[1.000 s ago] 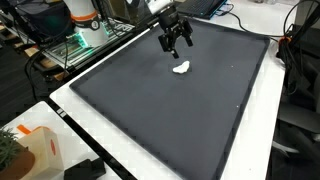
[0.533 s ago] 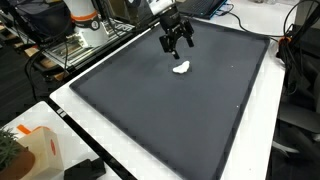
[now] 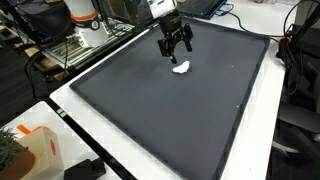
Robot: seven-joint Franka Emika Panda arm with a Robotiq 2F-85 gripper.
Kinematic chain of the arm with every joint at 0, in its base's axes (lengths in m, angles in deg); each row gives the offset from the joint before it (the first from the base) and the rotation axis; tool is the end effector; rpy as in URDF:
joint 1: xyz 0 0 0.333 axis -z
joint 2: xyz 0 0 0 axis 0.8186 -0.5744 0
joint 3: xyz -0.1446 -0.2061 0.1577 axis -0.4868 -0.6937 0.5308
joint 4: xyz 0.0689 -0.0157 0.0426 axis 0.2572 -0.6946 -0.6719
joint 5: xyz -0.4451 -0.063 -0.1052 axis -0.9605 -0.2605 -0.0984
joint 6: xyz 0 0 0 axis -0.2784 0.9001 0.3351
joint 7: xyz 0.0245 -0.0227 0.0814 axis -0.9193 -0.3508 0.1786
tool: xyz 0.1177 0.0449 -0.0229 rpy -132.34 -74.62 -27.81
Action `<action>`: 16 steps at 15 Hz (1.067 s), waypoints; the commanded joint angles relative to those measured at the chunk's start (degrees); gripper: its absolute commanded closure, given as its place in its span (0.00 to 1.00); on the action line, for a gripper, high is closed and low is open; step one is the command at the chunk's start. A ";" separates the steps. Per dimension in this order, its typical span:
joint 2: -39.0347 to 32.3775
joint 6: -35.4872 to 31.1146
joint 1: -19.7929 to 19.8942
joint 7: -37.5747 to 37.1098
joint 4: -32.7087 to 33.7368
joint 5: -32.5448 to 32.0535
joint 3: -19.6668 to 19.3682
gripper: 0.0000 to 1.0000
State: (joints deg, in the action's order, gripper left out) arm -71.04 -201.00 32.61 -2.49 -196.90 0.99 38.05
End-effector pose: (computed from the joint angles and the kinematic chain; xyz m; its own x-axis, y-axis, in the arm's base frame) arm 0.5363 0.0282 0.1495 0.8718 -0.1556 0.4646 -0.1426 -0.9878 -0.0633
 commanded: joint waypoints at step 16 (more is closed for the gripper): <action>-4.29 15.89 -18.02 -16.74 10.72 -11.29 -16.81 0.00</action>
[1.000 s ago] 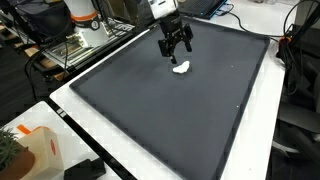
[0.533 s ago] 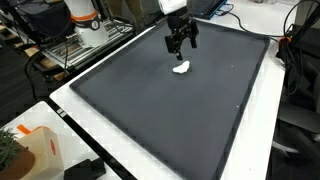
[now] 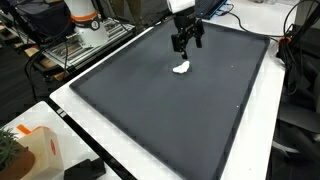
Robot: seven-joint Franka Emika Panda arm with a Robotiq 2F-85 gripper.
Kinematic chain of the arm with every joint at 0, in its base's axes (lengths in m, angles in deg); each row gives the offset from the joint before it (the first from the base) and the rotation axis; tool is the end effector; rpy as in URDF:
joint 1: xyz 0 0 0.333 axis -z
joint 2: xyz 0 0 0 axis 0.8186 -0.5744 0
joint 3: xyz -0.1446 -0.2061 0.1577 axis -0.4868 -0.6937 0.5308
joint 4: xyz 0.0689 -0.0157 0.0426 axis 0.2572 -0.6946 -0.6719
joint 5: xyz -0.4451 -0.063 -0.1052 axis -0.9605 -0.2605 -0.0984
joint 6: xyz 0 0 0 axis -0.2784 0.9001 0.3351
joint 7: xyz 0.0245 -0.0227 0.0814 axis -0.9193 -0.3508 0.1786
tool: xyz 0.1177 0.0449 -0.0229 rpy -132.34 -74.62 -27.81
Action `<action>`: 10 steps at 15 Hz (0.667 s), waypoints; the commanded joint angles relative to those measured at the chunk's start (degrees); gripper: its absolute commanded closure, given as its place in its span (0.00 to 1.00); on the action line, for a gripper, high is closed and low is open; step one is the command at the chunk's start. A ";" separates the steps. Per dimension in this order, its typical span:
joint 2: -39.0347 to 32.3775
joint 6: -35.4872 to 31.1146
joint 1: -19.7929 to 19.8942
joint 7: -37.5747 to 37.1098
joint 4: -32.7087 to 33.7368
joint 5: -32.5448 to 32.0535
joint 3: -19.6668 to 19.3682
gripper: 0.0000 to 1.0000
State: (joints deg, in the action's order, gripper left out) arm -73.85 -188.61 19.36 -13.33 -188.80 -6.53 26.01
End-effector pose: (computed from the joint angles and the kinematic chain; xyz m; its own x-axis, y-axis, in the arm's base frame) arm 0.5790 0.0619 0.1662 0.9105 -0.1577 0.3822 -0.1476 -0.9875 -0.0559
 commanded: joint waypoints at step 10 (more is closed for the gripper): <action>1.38 21.58 0.05 -23.98 9.68 -23.34 -1.01 0.00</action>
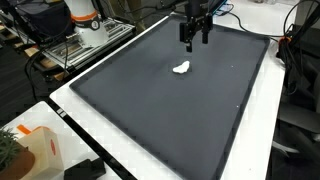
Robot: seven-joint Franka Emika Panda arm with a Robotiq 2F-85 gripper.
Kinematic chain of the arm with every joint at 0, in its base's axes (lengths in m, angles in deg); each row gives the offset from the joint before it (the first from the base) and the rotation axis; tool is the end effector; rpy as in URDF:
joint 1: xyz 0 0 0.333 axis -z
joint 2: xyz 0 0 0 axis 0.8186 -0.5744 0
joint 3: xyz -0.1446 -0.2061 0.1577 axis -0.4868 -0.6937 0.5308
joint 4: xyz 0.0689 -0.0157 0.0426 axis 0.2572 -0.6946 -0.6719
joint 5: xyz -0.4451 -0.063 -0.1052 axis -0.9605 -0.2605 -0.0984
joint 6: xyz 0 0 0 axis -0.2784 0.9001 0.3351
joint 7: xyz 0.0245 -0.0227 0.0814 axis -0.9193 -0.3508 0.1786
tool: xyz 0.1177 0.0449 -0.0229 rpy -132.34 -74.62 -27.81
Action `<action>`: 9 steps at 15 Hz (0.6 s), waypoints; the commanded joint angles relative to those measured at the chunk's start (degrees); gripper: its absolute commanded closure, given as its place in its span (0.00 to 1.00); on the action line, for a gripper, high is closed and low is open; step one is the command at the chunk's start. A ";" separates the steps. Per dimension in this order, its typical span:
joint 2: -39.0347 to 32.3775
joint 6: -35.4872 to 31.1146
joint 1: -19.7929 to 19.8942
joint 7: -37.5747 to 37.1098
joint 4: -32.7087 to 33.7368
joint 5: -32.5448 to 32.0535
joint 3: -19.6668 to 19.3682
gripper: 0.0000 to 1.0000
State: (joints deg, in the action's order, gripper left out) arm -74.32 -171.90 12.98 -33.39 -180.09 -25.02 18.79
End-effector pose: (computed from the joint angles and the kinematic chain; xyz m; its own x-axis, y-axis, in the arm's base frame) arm 0.6159 0.0822 0.2039 0.9345 -0.1980 0.2959 -0.2255 -0.9723 0.0615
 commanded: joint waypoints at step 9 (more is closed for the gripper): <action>2.54 11.09 26.05 -3.57 3.45 -4.61 25.45 0.00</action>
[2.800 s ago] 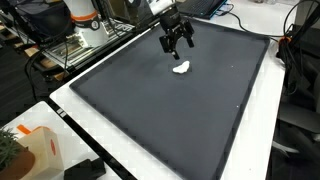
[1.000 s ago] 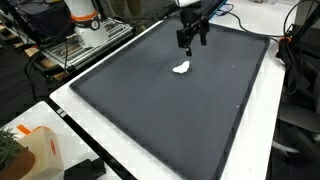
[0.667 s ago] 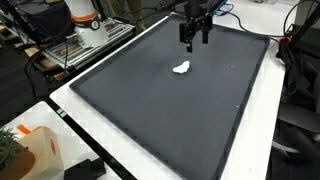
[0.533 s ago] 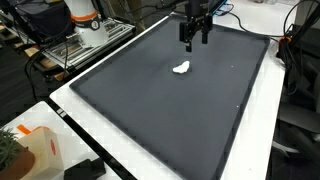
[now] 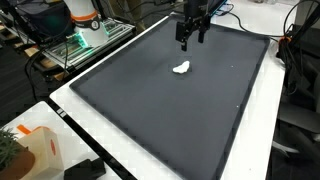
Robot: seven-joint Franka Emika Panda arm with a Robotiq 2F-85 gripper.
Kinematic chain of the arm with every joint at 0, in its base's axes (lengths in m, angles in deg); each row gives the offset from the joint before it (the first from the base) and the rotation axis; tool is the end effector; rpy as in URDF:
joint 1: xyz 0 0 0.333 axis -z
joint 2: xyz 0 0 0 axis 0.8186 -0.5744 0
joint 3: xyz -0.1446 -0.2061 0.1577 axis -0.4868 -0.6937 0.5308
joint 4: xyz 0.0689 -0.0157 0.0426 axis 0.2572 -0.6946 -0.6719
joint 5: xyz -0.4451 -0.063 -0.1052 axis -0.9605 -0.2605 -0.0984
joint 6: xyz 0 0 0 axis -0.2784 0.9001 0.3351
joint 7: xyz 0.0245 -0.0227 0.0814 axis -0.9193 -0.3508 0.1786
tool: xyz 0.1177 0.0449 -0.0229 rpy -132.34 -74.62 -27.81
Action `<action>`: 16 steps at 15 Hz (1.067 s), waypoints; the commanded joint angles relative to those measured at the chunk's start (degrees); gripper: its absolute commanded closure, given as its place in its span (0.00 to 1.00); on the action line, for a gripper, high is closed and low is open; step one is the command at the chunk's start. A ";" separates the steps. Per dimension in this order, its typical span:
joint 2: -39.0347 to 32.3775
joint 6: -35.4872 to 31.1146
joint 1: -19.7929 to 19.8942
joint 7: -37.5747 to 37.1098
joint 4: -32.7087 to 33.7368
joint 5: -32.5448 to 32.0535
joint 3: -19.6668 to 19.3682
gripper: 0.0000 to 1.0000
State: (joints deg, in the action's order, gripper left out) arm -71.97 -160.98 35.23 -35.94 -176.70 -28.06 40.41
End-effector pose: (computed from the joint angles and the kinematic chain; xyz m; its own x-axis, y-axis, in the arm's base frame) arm 0.6185 0.0806 0.2097 0.9541 -0.2561 0.1553 -0.2660 -0.9629 0.0464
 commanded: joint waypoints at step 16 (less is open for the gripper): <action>-10.90 28.66 14.75 9.49 25.09 6.46 9.64 0.00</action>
State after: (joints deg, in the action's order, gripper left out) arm -79.21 -137.54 47.26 -30.31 -157.28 -24.08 48.45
